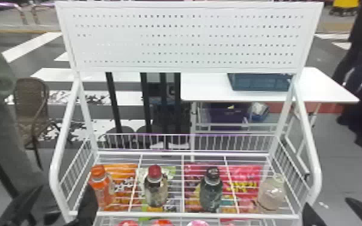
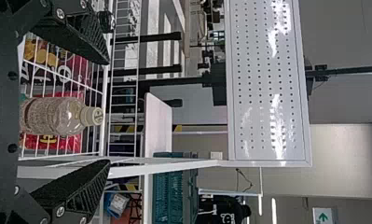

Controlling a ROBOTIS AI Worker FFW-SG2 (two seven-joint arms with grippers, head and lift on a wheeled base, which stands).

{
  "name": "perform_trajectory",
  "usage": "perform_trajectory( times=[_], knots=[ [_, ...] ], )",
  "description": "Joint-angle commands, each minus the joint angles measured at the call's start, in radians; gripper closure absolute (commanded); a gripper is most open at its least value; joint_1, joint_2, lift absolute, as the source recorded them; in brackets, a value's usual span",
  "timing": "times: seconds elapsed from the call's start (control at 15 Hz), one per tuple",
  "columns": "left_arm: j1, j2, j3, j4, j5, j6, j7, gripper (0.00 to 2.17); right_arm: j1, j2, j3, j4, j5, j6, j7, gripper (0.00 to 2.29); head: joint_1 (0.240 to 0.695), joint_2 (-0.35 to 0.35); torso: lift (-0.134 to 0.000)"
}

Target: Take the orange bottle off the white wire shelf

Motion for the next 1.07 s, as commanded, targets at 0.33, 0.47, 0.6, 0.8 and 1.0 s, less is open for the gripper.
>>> perform_trajectory(
  times=[0.33, 0.47, 0.6, 0.8, 1.0],
  knots=[
    [0.000, -0.001, 0.000, -0.002, 0.001, 0.000, -0.002, 0.08, 0.004, 0.000, 0.003, -0.007, 0.003, 0.000, 0.000, 0.15, 0.499, 0.000, 0.000],
    [0.002, -0.001, 0.000, -0.003, 0.000, 0.000, -0.002, 0.08, 0.004, 0.000, 0.004, -0.007, 0.005, 0.000, 0.000, 0.15, 0.499, 0.000, 0.000],
    [0.005, -0.001, -0.002, -0.002, 0.000, 0.000, -0.002, 0.08, 0.001, 0.000, 0.004, -0.007, 0.006, 0.000, 0.000, 0.15, 0.499, 0.000, 0.000],
    [0.009, -0.002, -0.057, 0.027, -0.049, -0.021, 0.003, 0.09, -0.002, 0.000, 0.006, -0.001, 0.008, 0.000, 0.000, 0.15, 0.499, 0.000, 0.000],
    [-0.009, -0.004, -0.137, 0.116, -0.097, -0.089, 0.035, 0.09, -0.008, 0.002, 0.009, 0.004, 0.008, 0.000, 0.000, 0.15, 0.499, 0.000, 0.000]
  ],
)
